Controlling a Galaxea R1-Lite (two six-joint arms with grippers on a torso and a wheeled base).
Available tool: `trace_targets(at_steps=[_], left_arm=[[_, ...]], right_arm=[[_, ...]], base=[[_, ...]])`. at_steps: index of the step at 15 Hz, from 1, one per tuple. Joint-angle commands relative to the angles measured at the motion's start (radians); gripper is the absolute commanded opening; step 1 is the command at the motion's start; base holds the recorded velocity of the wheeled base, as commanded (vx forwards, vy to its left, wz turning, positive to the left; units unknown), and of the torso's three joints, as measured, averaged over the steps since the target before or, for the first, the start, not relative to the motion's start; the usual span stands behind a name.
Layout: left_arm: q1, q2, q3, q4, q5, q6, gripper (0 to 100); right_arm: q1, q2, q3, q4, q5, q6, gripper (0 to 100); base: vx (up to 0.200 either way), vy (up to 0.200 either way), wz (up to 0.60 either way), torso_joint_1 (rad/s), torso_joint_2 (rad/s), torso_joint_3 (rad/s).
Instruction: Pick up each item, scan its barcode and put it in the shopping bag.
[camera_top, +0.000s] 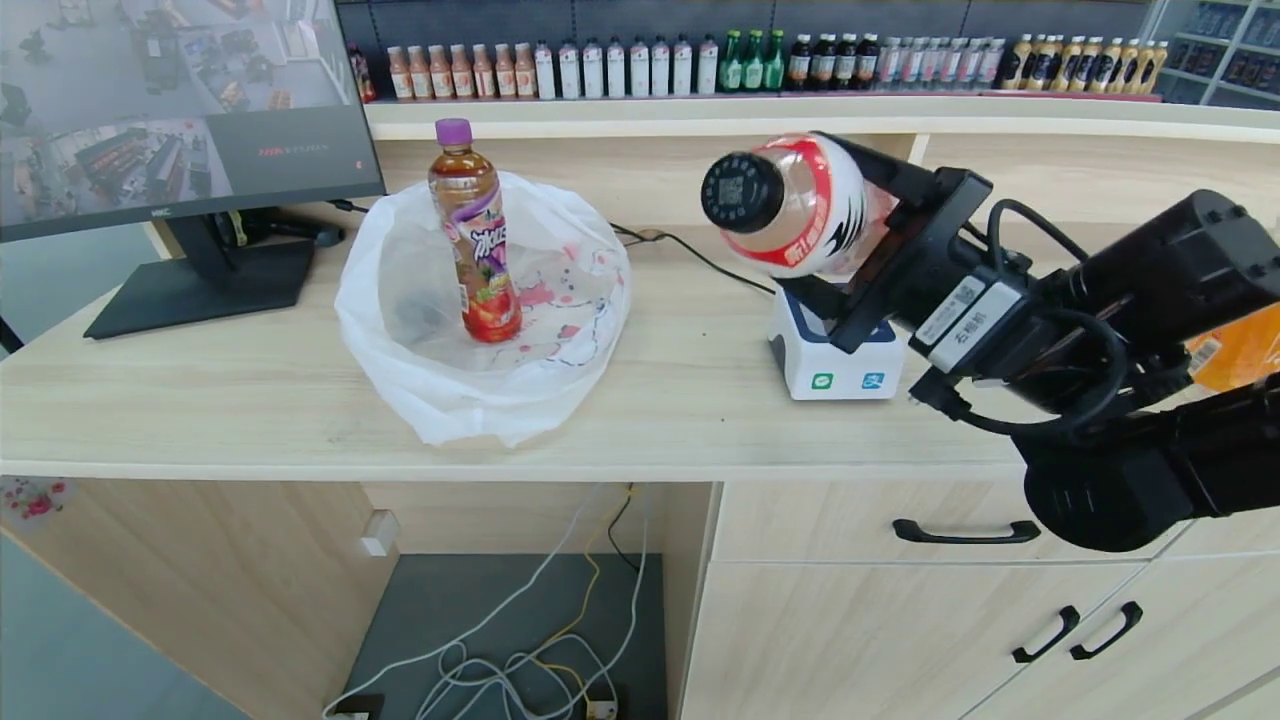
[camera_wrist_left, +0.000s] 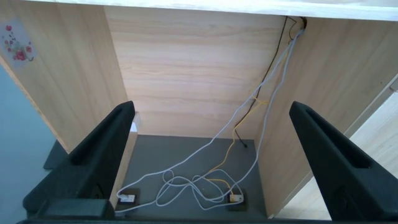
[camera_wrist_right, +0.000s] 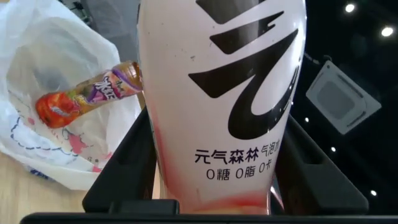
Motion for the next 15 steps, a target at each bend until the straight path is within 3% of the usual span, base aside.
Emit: trace_targets(at_steps=[1, 4, 15], left_arm=[[0.0, 0.0, 0.0, 0.0, 0.0, 0.0, 100], [0.0, 0.0, 0.0, 0.0, 0.0, 0.0, 100], [0.0, 0.0, 0.0, 0.0, 0.0, 0.0, 100]], right_arm=[[-0.013, 0.05, -0.005, -0.001, 0.038, -0.028, 0], [-0.03, 0.077, 0.0, -0.001, 0.1, -0.079, 0], [-0.088, 0.102, -0.006, -0.001, 0.17, -0.156, 0]], base=[[0.0, 0.0, 0.0, 0.0, 0.0, 0.0], [0.0, 0.0, 0.0, 0.0, 0.0, 0.0], [0.0, 0.0, 0.0, 0.0, 0.0, 0.0]])
